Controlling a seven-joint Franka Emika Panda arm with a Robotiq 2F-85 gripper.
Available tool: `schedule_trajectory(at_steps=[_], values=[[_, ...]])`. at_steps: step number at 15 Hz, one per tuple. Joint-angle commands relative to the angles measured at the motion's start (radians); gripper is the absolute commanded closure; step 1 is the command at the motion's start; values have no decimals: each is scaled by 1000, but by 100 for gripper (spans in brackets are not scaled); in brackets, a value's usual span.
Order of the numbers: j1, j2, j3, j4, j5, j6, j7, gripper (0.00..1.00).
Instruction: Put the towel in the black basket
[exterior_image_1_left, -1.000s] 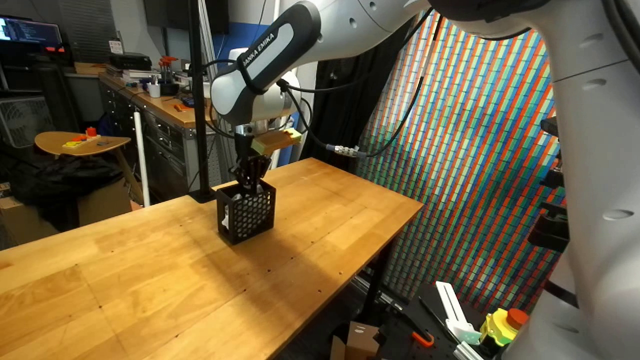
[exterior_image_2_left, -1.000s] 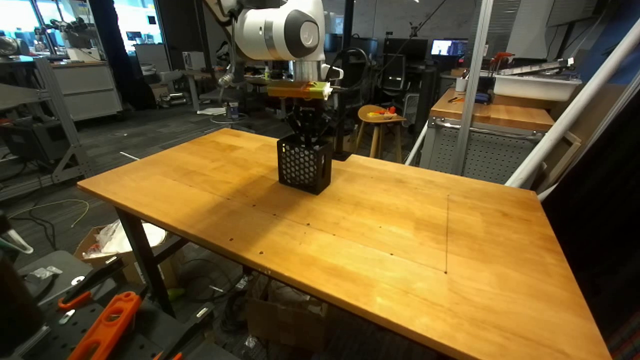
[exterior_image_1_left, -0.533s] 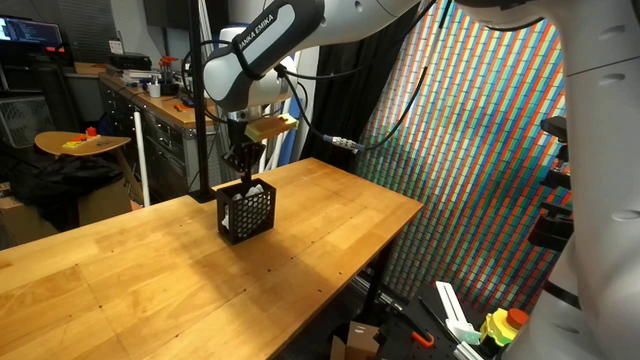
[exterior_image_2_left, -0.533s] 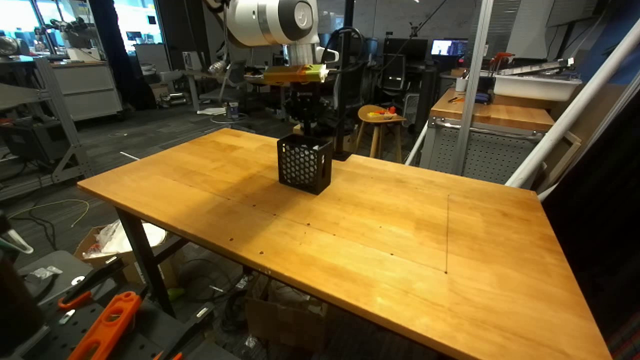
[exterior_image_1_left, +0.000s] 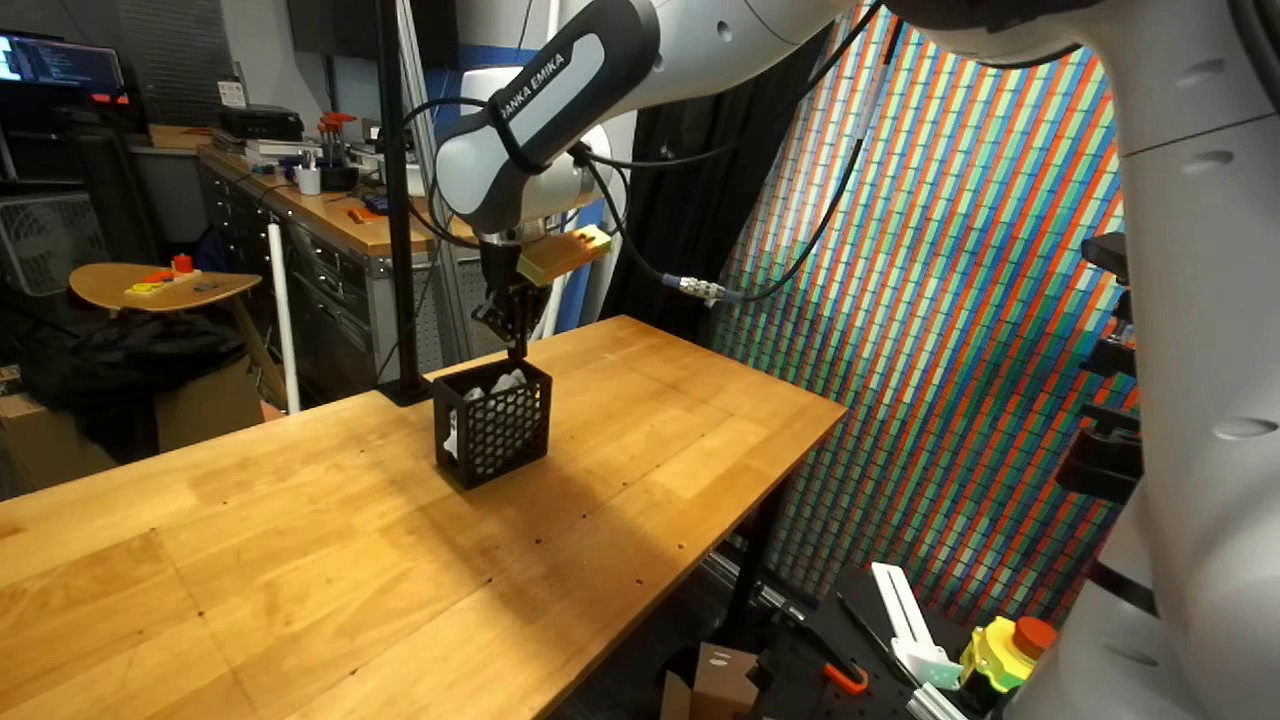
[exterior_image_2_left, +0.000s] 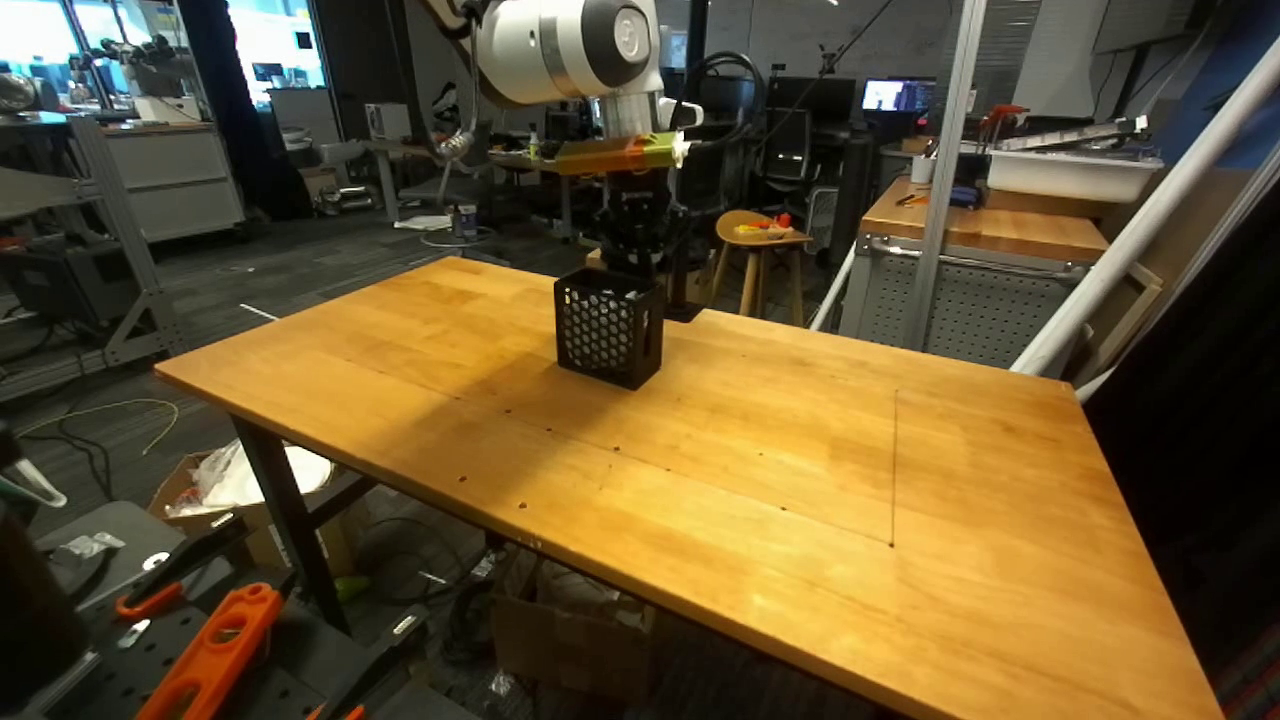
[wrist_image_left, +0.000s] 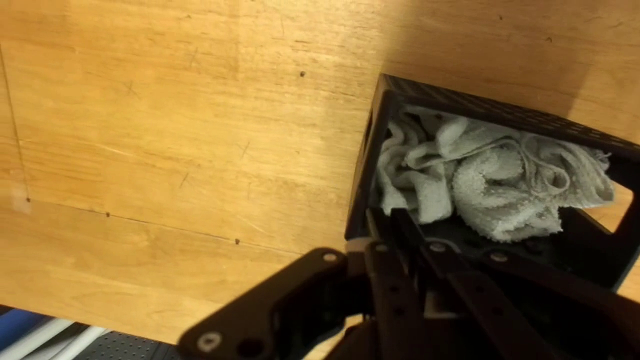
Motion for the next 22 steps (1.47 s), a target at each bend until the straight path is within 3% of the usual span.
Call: schedule_trajectory(at_steps=[1, 22], values=[[-5, 19, -5, 20, -14, 17, -22, 90], [12, 12, 22, 4, 19, -2, -11, 90]])
